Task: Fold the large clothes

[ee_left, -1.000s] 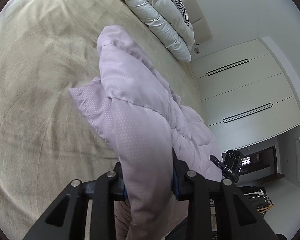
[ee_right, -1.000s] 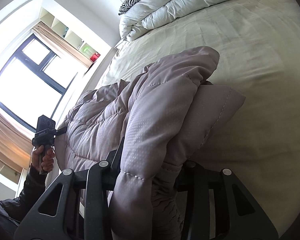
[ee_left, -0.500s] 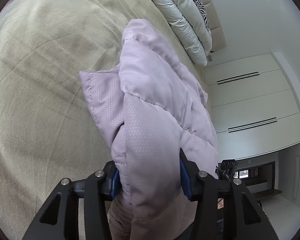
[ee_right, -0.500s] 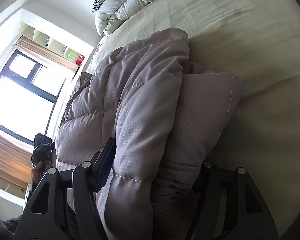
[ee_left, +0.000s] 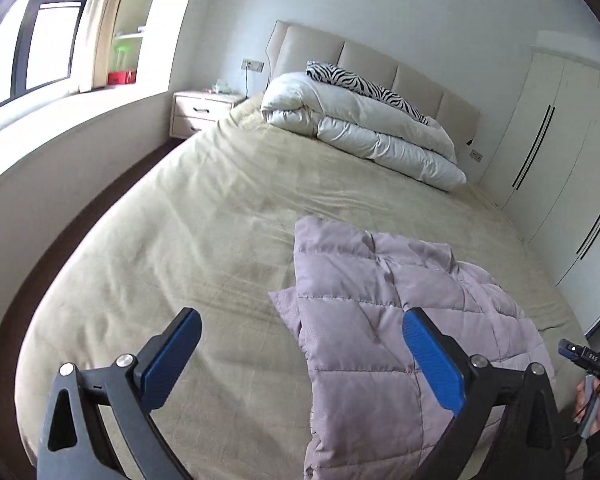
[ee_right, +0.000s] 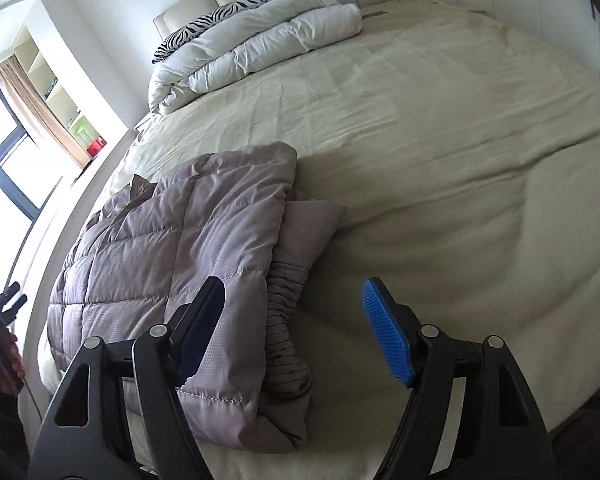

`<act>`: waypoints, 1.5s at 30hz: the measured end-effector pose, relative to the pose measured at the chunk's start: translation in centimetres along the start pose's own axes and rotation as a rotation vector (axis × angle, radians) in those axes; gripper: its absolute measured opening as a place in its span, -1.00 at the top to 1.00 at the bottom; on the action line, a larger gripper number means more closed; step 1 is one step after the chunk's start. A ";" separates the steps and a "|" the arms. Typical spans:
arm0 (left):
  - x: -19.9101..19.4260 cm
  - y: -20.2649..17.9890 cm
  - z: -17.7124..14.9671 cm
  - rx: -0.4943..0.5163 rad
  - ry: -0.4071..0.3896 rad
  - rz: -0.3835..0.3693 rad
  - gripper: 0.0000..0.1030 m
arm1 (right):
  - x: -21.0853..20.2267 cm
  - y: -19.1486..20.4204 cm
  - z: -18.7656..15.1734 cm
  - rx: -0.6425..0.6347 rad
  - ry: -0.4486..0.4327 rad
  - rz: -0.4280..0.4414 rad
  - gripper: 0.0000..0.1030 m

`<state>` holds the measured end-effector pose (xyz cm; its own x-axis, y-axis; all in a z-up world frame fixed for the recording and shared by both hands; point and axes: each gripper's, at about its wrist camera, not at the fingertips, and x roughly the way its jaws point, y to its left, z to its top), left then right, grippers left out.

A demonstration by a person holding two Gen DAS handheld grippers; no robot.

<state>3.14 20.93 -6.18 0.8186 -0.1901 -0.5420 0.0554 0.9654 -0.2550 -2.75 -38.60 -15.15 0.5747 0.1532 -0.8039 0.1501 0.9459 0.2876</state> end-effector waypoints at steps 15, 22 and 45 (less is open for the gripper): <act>-9.9 -15.6 0.2 0.272 -0.257 0.254 -1.00 | -14.8 14.9 -0.3 -0.218 -0.416 -0.136 -1.00; -8.9 -17.8 -0.8 0.173 -0.053 0.220 -1.00 | -16.3 19.6 -1.4 -0.148 -0.258 -0.121 -1.00; -7.1 -17.0 -4.0 0.179 0.066 0.261 -1.00 | -13.4 24.4 -5.1 -0.244 -0.123 -0.243 -1.00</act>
<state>-5.90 5.19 -1.17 0.7797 0.0628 -0.6230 -0.0471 0.9980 0.0415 -10.87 -16.16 0.00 0.6406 -0.1058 -0.7606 0.1060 0.9932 -0.0489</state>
